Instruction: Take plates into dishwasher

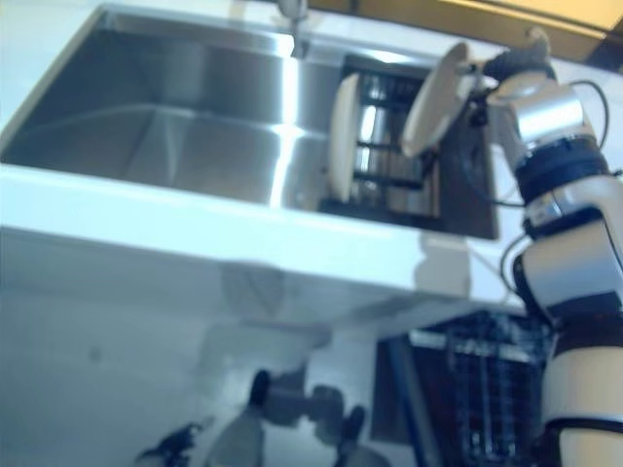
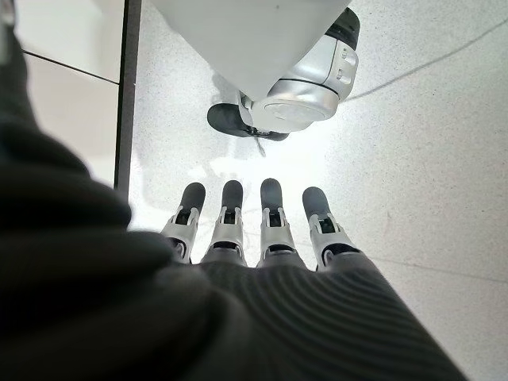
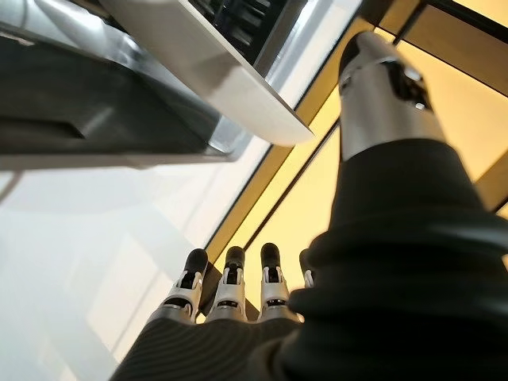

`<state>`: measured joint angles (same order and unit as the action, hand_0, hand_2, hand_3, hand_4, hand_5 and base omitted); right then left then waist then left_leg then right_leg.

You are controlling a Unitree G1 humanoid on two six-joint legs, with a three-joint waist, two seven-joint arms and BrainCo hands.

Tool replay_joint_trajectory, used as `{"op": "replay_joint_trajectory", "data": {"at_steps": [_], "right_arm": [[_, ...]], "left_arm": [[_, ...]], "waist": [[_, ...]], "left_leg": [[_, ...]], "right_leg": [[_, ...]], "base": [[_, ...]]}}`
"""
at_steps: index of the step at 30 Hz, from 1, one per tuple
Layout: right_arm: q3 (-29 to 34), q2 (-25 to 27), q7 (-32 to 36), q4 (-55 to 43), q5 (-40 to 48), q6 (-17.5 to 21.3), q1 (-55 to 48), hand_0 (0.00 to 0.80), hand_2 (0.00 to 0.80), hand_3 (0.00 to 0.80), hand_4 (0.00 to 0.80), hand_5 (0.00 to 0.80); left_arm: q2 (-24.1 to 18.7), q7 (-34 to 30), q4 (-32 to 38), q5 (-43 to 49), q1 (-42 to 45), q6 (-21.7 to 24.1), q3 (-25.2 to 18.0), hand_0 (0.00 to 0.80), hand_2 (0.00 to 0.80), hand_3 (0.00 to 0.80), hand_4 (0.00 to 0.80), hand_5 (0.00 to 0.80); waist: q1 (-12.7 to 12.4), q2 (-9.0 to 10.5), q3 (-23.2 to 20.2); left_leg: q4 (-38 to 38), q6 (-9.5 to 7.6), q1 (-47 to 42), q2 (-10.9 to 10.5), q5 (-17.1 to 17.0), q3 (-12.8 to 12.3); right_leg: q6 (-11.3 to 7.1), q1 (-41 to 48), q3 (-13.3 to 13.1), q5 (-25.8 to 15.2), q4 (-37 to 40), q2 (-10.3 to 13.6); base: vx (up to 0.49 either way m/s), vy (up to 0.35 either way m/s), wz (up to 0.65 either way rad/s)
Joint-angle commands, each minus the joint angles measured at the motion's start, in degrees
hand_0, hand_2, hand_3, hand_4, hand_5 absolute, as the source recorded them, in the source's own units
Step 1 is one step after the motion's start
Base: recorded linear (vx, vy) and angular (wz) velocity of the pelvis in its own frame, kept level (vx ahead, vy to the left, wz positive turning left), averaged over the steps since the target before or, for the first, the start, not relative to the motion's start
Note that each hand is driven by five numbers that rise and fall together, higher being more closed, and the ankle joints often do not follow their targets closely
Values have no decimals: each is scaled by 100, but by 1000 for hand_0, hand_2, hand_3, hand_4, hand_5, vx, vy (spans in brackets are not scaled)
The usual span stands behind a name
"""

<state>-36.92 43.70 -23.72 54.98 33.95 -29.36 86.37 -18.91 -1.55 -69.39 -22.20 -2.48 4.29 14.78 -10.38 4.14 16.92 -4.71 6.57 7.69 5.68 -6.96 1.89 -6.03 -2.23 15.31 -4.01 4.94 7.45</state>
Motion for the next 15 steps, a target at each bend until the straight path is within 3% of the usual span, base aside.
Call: {"op": "replay_joint_trajectory", "data": {"at_steps": [1, 15], "right_arm": [[-442, 214, -119, -131, -74, 308, 742, 0, 0, 0, 0, 0], [-350, 156, -184, -163, 4, 380, 665, 0, 0, 0, 0, 0]], "left_arm": [[-113, 84, -62, -224, -111, 128, 338, 0, 0, 0, 0, 0], [-51, 115, -19, -357, -132, 230, 380, 0, 0, 0, 0, 0]], "waist": [[-34, 227, 3], [-17, 149, 116]], "left_leg": [[-29, -55, 24, -131, 7, -112], [-29, -60, 60, -154, -1, -127]], "right_leg": [[-193, -185, 15, -484, 6, 329], [-184, -243, 13, -507, 6, 351]], "base": [[0, 0, 0], [0, 0, 0]]}}
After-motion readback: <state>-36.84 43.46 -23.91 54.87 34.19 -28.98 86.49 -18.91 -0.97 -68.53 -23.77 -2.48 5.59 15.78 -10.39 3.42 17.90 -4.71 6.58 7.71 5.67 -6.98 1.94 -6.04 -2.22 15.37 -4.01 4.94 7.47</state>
